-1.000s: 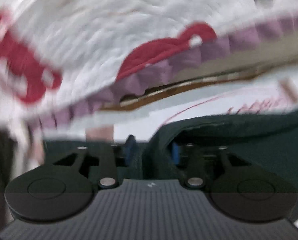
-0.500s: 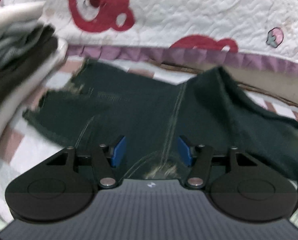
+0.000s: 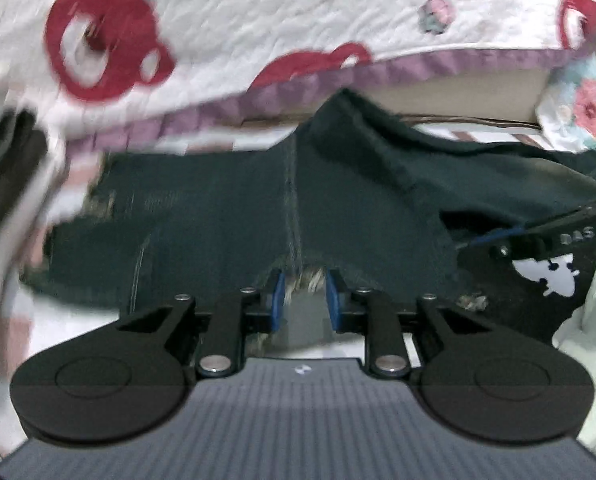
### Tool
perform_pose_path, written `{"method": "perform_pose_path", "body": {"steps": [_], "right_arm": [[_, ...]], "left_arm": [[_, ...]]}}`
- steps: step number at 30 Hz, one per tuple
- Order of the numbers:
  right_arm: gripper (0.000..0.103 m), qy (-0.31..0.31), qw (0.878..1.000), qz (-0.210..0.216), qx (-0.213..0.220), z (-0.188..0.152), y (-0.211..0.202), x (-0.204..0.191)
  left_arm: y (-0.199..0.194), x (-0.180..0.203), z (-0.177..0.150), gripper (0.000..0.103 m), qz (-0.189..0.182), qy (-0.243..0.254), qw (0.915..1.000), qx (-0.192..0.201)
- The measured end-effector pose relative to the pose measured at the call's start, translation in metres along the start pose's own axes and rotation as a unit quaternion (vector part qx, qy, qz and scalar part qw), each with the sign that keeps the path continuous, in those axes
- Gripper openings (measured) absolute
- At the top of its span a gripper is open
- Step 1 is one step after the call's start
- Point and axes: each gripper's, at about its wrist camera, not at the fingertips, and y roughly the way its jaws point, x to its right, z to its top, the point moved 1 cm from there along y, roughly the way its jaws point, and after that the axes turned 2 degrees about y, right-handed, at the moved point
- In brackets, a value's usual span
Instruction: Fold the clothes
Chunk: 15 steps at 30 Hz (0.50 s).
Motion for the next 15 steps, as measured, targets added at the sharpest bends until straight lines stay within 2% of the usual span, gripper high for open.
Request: {"method": "perform_pose_path", "body": {"steps": [1,3,4,5,6,7,8,11,12,14,15], "right_arm": [[0.045,0.004,1.000,-0.017,0.000,0.000,0.005,0.002],[0.047,0.012,1.000,-0.025,-0.002,-0.005,0.011,0.008],[0.050,0.022,1.000,-0.016,0.008,-0.006,0.011,0.007],[0.053,0.035,0.999,0.013,0.004,-0.006,0.013,0.006],[0.037,0.047,0.998,0.041,0.001,-0.006,0.015,0.005],[0.012,0.060,0.996,0.069,-0.003,-0.006,0.017,0.004],[0.005,0.069,0.993,0.094,-0.005,-0.005,0.018,0.001],[0.006,0.046,0.990,0.130,0.019,0.008,0.000,-0.017],[0.006,0.056,0.987,0.146,0.024,0.015,-0.007,-0.020],[0.006,0.063,0.983,0.170,0.037,0.031,-0.020,-0.026],[0.006,0.062,0.981,0.178,0.043,0.039,-0.025,-0.029]], "left_arm": [[-0.002,-0.005,-0.002,0.022,-0.005,-0.031,0.9995,-0.005],[-0.006,-0.009,-0.003,0.021,-0.016,-0.050,0.9986,0.004],[-0.011,-0.006,-0.003,0.023,-0.015,-0.035,0.9991,0.015],[-0.014,-0.002,-0.002,0.025,-0.009,-0.016,0.9995,0.024],[-0.016,0.000,-0.002,0.027,-0.007,-0.008,0.9996,0.026],[-0.017,0.003,-0.001,0.029,-0.010,-0.009,0.9996,0.025],[-0.018,0.006,0.000,0.030,-0.014,-0.010,0.9996,0.023],[-0.029,0.017,0.004,0.043,-0.061,-0.038,0.9967,0.037],[-0.033,0.023,0.005,0.051,-0.071,-0.035,0.9957,0.047],[-0.039,0.039,0.009,0.060,-0.064,-0.011,0.9958,0.064],[-0.038,0.046,0.011,0.068,-0.058,0.001,0.9962,0.065]]}}
